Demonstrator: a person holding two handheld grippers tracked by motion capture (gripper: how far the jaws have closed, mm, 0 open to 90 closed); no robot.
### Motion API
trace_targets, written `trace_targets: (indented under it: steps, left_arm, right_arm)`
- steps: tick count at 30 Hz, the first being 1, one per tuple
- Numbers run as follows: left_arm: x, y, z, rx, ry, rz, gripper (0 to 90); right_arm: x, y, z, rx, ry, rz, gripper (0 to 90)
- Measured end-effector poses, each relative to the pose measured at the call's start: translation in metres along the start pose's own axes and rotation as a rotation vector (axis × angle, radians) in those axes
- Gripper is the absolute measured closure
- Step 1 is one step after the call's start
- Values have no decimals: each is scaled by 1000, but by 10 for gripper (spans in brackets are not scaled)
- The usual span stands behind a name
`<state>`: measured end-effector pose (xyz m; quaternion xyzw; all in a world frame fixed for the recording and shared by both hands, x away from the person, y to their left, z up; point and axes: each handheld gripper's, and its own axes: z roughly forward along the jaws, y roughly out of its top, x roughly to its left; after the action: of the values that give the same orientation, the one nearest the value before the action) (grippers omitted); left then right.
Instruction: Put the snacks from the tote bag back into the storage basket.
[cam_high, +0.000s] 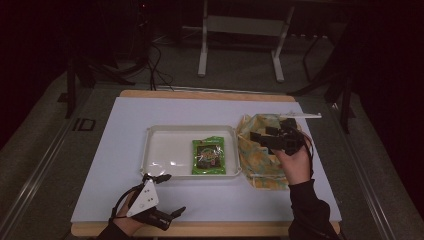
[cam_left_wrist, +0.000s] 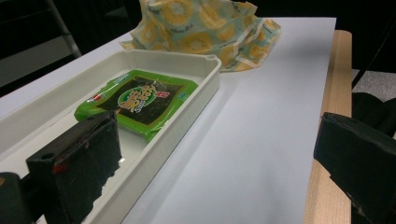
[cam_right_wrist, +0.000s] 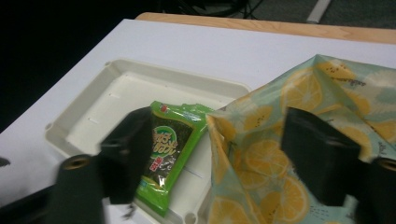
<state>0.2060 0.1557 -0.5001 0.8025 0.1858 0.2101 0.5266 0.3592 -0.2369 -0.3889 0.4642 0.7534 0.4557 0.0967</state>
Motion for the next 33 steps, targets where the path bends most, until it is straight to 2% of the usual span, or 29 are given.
trace_targets:
  steps: [2, 4, 6, 9, 13, 23, 33]
  left_arm:
    - [0, 0, 0, -1, 1, -2, 12]
    - [0, 0, 0, 1, 0, -1, 12]
    - [0, 0, 0, 5, -2, 1, 12]
    - [0, 0, 0, 3, -6, -2, 12]
    - [0, 0, 0, 4, -5, -1, 12]
    - [0, 0, 1, 5, -5, 0, 12]
    - [-1, 0, 2, 7, -17, 2, 12]
  right_arm:
    - [-4, -2, -4, -19, 8, 12, 207]
    - [-7, -4, -7, -33, 3, -6, 181]
    - [-10, -7, -11, -49, 10, -5, 151]
    - [-17, -13, -15, -71, -14, 4, 143]
    - [-25, -21, -16, -71, -63, -13, 143]
    - [-42, -42, -27, -101, -128, -39, 145]
    - [-60, -65, -38, -111, -186, -25, 145]
